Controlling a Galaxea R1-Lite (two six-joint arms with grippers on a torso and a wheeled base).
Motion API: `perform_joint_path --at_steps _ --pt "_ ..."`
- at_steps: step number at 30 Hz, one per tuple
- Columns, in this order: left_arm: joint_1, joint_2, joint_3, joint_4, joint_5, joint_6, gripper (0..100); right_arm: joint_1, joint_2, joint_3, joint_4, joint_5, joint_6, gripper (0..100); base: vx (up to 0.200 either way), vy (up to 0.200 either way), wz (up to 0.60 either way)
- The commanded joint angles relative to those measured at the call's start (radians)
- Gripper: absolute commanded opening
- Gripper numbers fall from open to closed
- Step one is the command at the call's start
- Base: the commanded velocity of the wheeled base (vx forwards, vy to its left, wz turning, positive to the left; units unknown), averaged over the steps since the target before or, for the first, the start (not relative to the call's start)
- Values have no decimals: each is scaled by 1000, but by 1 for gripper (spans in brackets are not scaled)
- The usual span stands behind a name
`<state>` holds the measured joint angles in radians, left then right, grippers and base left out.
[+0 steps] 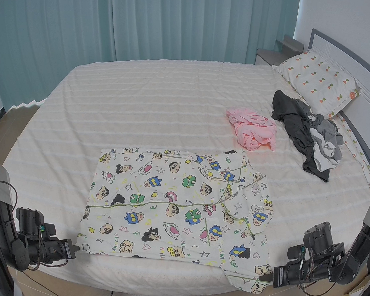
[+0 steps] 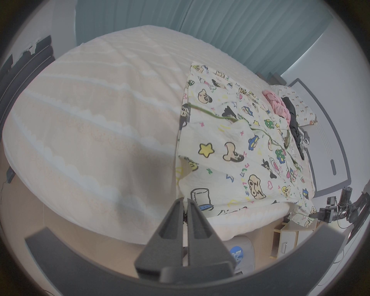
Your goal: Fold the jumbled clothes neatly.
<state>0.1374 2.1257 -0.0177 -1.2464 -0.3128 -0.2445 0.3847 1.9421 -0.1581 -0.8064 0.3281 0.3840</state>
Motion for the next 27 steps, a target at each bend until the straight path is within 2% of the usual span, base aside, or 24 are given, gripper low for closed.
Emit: perform_joint_path --at_steps 1,6,7,10,14,19,27 --pt "8 26 2 -41 0 -10 0 -18 -20 -9 -31 2 7 0 0 0 0" --pt "1 26 -16 -188 11 -116 0 -58 -40 -37 -123 -1 24 0 0 0 0" --pt "-4 31 -30 -245 15 -142 0 -75 -38 -60 -142 -18 36 0 0 0 0" --pt "-7 31 -59 -269 37 -148 0 -96 -32 -104 -145 -49 47 0 0 0 0" --pt "-24 28 -102 -269 50 -154 0 -122 -32 -150 -145 -55 58 0 0 0 0" --pt "-82 40 -231 -248 118 -222 0 -153 12 -227 -145 -57 62 0 0 0 0" --pt "-124 51 -472 -22 212 -271 0 -176 107 -337 -146 -57 61 0 0 0 0"
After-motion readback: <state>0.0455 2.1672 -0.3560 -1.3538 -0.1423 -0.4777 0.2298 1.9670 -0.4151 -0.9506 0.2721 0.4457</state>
